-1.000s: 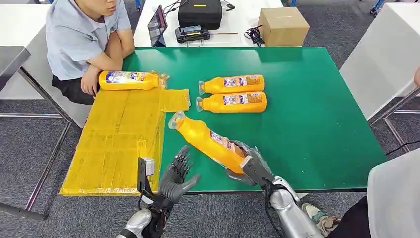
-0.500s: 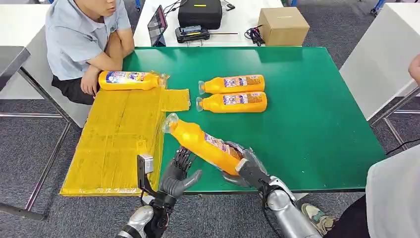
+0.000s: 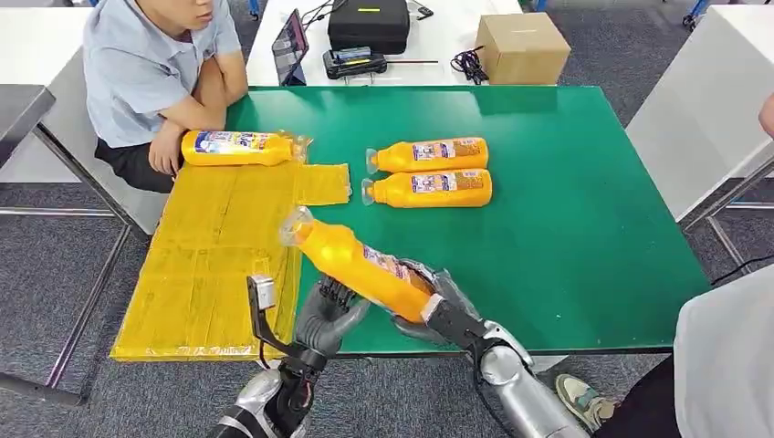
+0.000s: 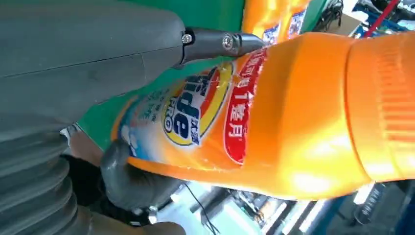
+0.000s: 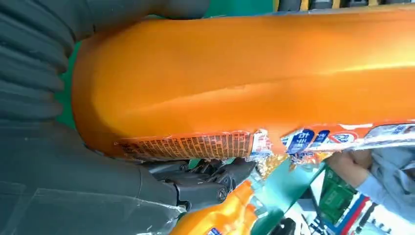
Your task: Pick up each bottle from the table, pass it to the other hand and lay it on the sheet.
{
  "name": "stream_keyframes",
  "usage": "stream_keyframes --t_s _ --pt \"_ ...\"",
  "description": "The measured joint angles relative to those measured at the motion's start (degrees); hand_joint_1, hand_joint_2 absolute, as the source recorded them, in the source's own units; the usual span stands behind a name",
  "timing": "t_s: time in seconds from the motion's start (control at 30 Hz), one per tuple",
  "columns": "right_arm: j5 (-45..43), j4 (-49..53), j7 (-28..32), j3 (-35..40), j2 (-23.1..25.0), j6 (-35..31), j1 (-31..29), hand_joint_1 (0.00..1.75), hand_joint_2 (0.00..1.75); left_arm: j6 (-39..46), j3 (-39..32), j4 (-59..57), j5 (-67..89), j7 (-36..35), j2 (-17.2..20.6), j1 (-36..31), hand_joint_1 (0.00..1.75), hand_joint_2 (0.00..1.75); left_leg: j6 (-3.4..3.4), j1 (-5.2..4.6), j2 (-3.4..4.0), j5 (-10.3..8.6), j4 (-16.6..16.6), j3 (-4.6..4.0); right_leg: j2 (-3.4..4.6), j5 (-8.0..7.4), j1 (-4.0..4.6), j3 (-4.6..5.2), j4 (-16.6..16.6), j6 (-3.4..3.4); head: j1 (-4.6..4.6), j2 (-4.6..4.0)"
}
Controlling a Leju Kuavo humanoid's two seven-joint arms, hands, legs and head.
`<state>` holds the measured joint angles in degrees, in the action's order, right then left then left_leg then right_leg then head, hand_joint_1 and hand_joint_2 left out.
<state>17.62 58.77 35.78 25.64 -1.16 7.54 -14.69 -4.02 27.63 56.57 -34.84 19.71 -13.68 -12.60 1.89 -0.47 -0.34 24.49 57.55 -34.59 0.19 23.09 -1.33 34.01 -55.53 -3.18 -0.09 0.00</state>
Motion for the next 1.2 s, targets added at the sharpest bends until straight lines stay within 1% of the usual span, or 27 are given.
stream_keyframes --t_s 0.73,0.77,0.8,0.83,0.87,0.93,1.03,1.07,1.17,1.2 --pt "-0.22 -1.35 0.46 2.36 1.57 1.05 -0.94 1.73 1.75 -0.72 -0.63 -0.02 -0.04 0.59 -0.44 -0.82 0.00 1.75 0.00 0.00 0.00 0.00 0.00 0.00 0.00 0.00 0.00 0.00 0.00 0.00 0.00 0.00" --pt "-0.22 -1.44 0.46 2.47 1.57 1.05 -1.04 1.73 1.75 -0.72 -0.63 -0.04 -0.04 0.59 -0.44 -0.87 0.05 1.75 0.00 0.00 0.00 0.00 0.00 0.00 0.00 0.00 0.00 0.00 0.00 0.00 0.00 0.00" --pt "-0.22 -1.51 0.46 2.56 1.57 1.05 -1.11 1.75 1.75 -0.72 -0.63 -0.04 0.02 0.59 -0.44 -0.90 1.47 1.75 0.00 0.00 0.00 0.00 0.00 0.01 0.00 0.00 0.00 0.00 0.00 0.00 0.00 0.00" --pt "-0.22 -1.55 0.46 2.60 1.57 1.05 -1.14 1.75 1.75 -0.72 -0.63 -0.02 0.13 0.59 -0.44 -0.92 1.68 1.75 0.00 0.00 0.00 0.00 0.00 0.01 0.00 0.00 0.00 0.00 0.00 0.00 0.00 0.00" --pt "-0.22 -1.66 0.46 2.67 1.62 1.07 -1.16 1.75 1.75 -0.70 -0.63 -0.04 0.33 0.61 -0.44 -0.94 1.75 1.75 0.00 0.00 0.00 0.00 0.00 0.00 0.00 0.00 0.00 0.00 0.00 0.00 0.00 0.00" --pt "-0.26 -1.84 0.46 2.78 1.68 1.11 -1.28 1.73 1.75 -0.61 -0.63 -0.24 0.55 0.68 -0.46 -1.17 1.75 1.75 0.00 0.00 0.00 0.00 0.00 0.00 0.00 0.00 0.00 0.00 0.00 0.00 0.00 0.00" --pt "-0.33 -2.08 0.46 3.08 1.70 1.14 -1.55 1.55 1.75 -0.28 -0.61 -0.37 0.55 0.87 -0.50 -1.52 1.75 1.75 0.00 0.00 0.00 0.00 0.00 0.01 0.00 0.00 0.00 0.00 0.00 0.00 0.00 0.00" --pt "-0.33 -2.16 0.46 3.12 1.73 1.11 -1.63 1.43 1.75 -0.19 -0.63 -0.37 0.55 0.94 -0.52 -1.58 1.75 1.75 0.00 0.00 0.00 0.00 0.00 0.01 0.00 0.00 0.00 0.01 0.00 0.00 -0.02 0.00" --pt "-0.50 -2.34 0.46 3.15 1.75 0.83 -1.67 1.26 1.75 0.88 -0.61 -0.37 0.68 1.20 -0.66 -1.65 1.75 1.75 0.00 0.00 0.00 0.00 0.00 0.00 0.00 0.00 0.00 0.00 0.00 0.00 0.00 0.00" --pt "-0.59 -2.36 0.44 3.15 1.77 0.68 -1.67 1.26 1.75 1.31 -0.61 -0.37 0.83 1.40 -0.77 -1.65 1.75 1.75 0.00 0.00 0.00 0.00 0.00 0.00 0.00 0.00 0.00 0.01 0.00 0.00 0.00 0.00"
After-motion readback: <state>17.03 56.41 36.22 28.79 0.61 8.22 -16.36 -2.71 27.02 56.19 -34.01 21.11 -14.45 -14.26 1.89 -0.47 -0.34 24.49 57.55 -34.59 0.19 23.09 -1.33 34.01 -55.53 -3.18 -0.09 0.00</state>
